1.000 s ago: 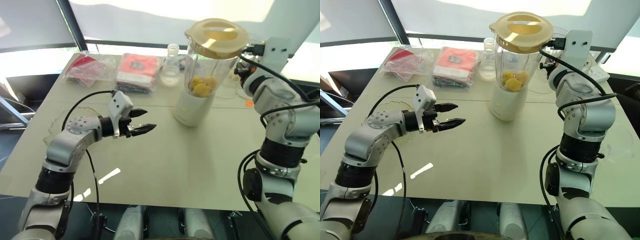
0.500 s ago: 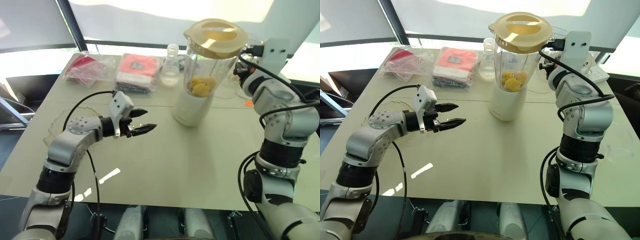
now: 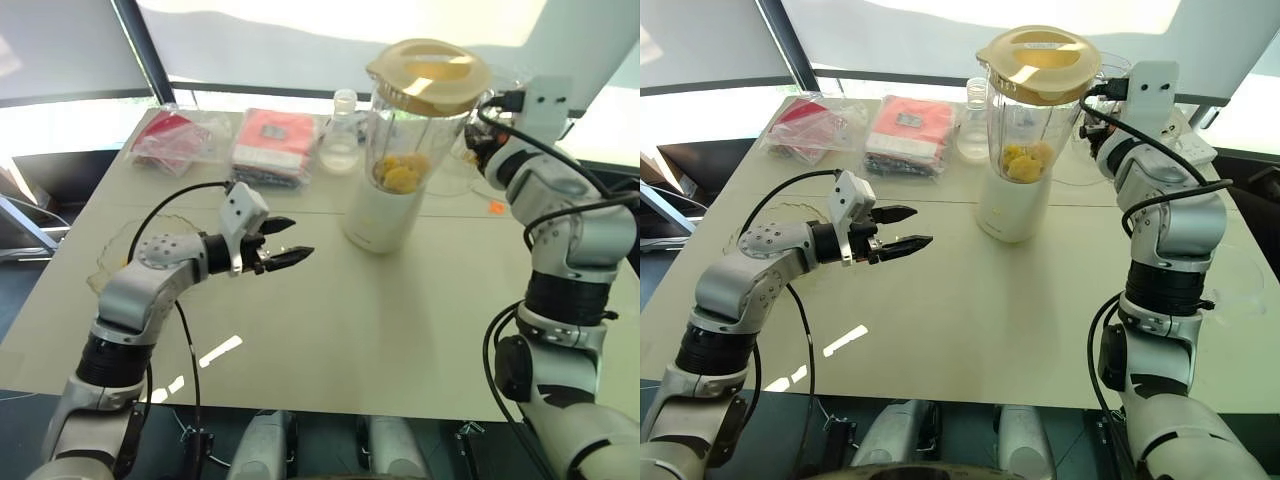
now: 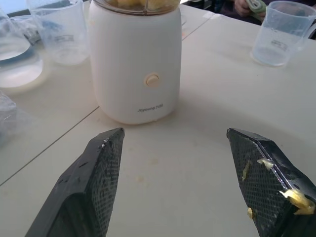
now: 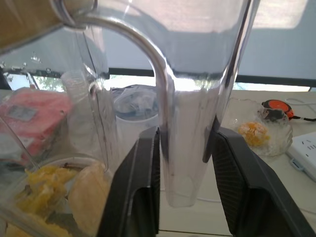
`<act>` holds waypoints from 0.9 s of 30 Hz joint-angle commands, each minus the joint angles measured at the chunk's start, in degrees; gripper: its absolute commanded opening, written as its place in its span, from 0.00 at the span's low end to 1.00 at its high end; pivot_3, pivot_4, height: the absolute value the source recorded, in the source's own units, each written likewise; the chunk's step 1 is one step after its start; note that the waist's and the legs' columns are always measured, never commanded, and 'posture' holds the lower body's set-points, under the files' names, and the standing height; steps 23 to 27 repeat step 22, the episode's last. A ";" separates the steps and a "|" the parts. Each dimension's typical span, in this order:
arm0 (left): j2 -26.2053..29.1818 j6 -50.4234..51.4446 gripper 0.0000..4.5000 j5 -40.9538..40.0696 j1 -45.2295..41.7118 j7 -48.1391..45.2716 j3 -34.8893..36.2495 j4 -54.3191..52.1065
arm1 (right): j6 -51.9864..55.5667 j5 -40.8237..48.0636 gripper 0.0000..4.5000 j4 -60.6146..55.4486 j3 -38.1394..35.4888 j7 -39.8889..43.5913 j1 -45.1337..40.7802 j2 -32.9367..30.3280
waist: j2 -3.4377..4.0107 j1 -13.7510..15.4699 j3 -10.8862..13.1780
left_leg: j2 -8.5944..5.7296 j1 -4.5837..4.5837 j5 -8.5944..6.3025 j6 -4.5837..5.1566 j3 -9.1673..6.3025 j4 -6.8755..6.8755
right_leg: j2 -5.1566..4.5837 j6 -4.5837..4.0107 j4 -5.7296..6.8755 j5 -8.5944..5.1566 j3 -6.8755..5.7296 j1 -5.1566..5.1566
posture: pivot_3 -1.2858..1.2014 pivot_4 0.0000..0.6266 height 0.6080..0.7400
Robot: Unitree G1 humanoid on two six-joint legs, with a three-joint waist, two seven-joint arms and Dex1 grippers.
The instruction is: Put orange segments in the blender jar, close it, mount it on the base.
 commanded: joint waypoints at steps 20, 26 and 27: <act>-3.64 0.36 0.77 -3.80 4.60 5.07 4.06 -2.57 | -11.75 3.79 0.82 -31.50 -7.23 8.43 39.06 -0.48 | -0.01 0.20 0.00 | 0.02 -0.03 -0.01 0.01 -0.05 -0.01 | 0.04 0.01 -0.14 0.00 0.00 0.02 | 0.52 0.24 1.00; -3.59 1.31 0.77 -4.48 6.53 5.52 4.10 -4.42 | -17.01 6.76 0.82 -35.93 -9.14 12.32 46.04 1.38 | -0.01 0.21 0.00 | 0.04 -0.04 -0.01 0.01 -0.06 -0.01 | 0.06 0.01 -0.13 0.00 0.00 0.02 | 0.52 0.24 1.00; -3.59 1.31 0.77 -4.48 6.53 5.52 4.10 -4.42 | -17.01 6.76 0.82 -35.93 -9.14 12.32 46.04 1.38 | -0.01 0.21 0.00 | 0.04 -0.04 -0.01 0.01 -0.06 -0.01 | 0.06 0.01 -0.13 0.00 0.00 0.02 | 0.52 0.24 1.00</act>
